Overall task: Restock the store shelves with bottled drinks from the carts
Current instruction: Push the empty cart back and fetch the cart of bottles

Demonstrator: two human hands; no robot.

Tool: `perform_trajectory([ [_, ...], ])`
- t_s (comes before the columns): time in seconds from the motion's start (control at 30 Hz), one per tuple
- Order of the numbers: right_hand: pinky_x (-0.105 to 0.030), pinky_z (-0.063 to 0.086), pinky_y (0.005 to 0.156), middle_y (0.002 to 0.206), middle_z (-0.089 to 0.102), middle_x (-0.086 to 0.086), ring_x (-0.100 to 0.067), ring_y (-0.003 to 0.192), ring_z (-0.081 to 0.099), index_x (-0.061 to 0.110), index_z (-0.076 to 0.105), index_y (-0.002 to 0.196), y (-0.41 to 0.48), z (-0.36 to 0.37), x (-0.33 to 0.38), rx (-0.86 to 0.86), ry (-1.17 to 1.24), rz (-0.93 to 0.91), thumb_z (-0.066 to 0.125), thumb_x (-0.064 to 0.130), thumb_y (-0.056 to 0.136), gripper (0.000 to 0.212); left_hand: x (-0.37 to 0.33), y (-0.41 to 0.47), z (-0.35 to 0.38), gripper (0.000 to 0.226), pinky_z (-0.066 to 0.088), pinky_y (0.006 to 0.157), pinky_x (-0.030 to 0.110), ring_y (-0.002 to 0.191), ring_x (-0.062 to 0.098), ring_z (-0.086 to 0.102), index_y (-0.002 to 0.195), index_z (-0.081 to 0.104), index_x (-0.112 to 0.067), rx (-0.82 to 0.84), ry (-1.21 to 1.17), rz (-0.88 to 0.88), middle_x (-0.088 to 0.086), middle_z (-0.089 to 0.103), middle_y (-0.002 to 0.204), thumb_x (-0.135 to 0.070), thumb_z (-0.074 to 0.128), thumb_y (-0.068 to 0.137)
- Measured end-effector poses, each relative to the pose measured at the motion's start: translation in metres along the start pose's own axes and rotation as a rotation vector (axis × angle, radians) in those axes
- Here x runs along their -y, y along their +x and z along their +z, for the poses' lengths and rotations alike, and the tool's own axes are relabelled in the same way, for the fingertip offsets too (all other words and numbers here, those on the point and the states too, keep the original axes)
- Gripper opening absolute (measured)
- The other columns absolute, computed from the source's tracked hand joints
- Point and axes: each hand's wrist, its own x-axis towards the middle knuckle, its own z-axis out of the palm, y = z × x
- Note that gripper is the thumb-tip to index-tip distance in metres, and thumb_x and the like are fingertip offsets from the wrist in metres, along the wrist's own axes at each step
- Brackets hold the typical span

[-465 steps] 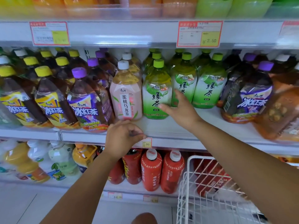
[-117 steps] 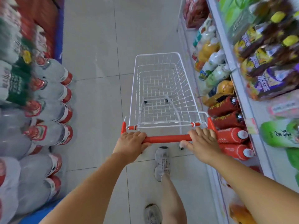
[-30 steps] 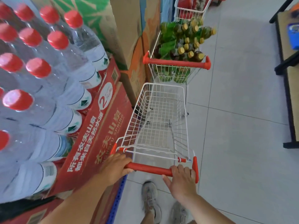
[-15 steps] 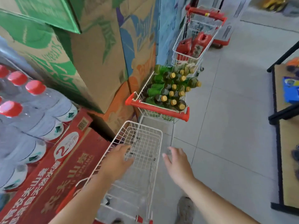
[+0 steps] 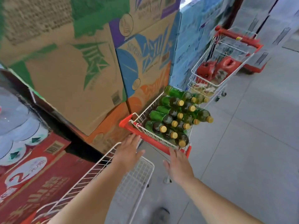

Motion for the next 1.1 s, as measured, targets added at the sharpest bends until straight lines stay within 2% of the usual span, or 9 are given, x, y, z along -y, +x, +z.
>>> perform_trajectory([
  [0.1,-0.031,0.034,0.106,0.135,0.042,-0.005,-0.023,0.124,0.042,0.018,0.030,0.146,0.018,0.015,-0.011,-0.016,-0.026,-0.025,0.032,0.051,0.097,0.058,0.012,0.032,0.007,0.074,0.001,0.122,0.039,0.152,0.019,-0.004,0.157,0.007,-0.021,0.044,0.101,0.016,0.000,0.000,0.165,-0.058,0.035,0.098],
  [0.17,-0.033,0.034,0.106,0.134,0.047,-0.004,-0.024,0.124,0.044,0.019,0.032,0.146,0.028,0.021,-0.014,0.023,-0.037,-0.009,0.008,0.063,0.091,0.074,0.023,0.053,0.010,0.078,-0.008,0.121,0.041,0.152,0.020,-0.007,0.157,0.012,-0.026,0.019,0.196,0.049,0.000,0.002,0.165,-0.069,0.028,0.093],
  [0.23,-0.037,0.043,0.095,0.117,0.061,-0.003,-0.026,0.110,0.058,0.018,0.052,0.129,0.040,0.023,-0.016,0.017,-0.051,0.039,-0.016,0.066,0.083,0.095,0.031,0.074,0.010,0.095,-0.015,0.118,0.043,0.152,0.021,-0.004,0.154,0.022,-0.033,0.003,0.269,0.114,-0.002,0.013,0.164,-0.085,0.004,0.077],
  [0.33,-0.032,0.049,0.059,0.068,0.063,0.003,-0.022,0.063,0.062,0.021,0.062,0.076,0.047,0.028,-0.016,-0.086,-0.101,0.087,0.002,0.057,0.097,0.073,0.040,0.093,0.010,0.111,-0.012,0.119,0.046,0.150,0.023,0.015,0.141,0.045,-0.036,-0.018,0.317,0.216,-0.005,0.041,0.150,-0.088,-0.016,0.064],
  [0.4,-0.029,0.048,0.053,0.060,0.059,0.005,-0.019,0.054,0.059,0.022,0.059,0.068,0.049,0.029,-0.018,-0.091,-0.127,0.093,0.021,0.054,0.096,0.056,0.043,0.099,0.012,0.101,-0.007,0.120,0.047,0.142,0.024,0.032,0.129,0.056,-0.036,-0.031,0.325,0.261,-0.007,0.053,0.134,-0.087,-0.009,0.070],
  [0.63,-0.033,0.049,0.055,0.064,0.061,0.003,-0.021,0.059,0.061,0.021,0.059,0.072,0.047,0.017,-0.055,-0.046,-0.172,0.084,0.028,0.053,0.092,0.049,0.023,0.101,0.033,0.058,0.009,0.113,0.045,0.103,0.023,0.058,0.101,0.064,-0.033,-0.101,0.323,0.265,-0.009,0.059,0.095,-0.076,0.029,0.084],
  [0.77,-0.036,0.047,0.077,0.087,0.064,0.001,-0.023,0.084,0.062,0.020,0.059,0.091,0.047,-0.004,-0.099,0.088,-0.191,0.038,0.001,0.066,0.088,0.074,-0.017,0.094,0.051,0.065,0.028,0.097,0.042,0.084,0.026,0.057,0.092,0.064,-0.027,-0.135,0.333,0.263,-0.003,0.059,0.085,-0.076,0.022,0.086],
  [0.9,-0.033,0.035,0.097,0.111,0.059,0.001,-0.022,0.109,0.051,0.021,0.053,0.112,0.043,-0.024,-0.147,0.164,-0.163,0.015,0.020,0.060,0.097,0.053,-0.063,0.083,0.072,0.066,0.026,0.088,0.039,0.086,0.026,0.054,0.093,0.065,-0.026,-0.138,0.320,0.221,-0.001,0.060,0.091,-0.073,0.019,0.086],
  [1.1,-0.033,0.037,0.098,0.108,0.059,0.004,-0.019,0.106,0.052,0.024,0.054,0.107,0.022,-0.033,-0.190,0.148,-0.107,0.031,0.029,0.057,0.096,0.043,-0.108,0.072,0.093,0.071,0.023,0.089,0.039,0.091,0.027,0.053,0.103,0.066,-0.027,-0.143,0.316,0.192,-0.001,0.061,0.096,-0.073,0.015,0.084],
])
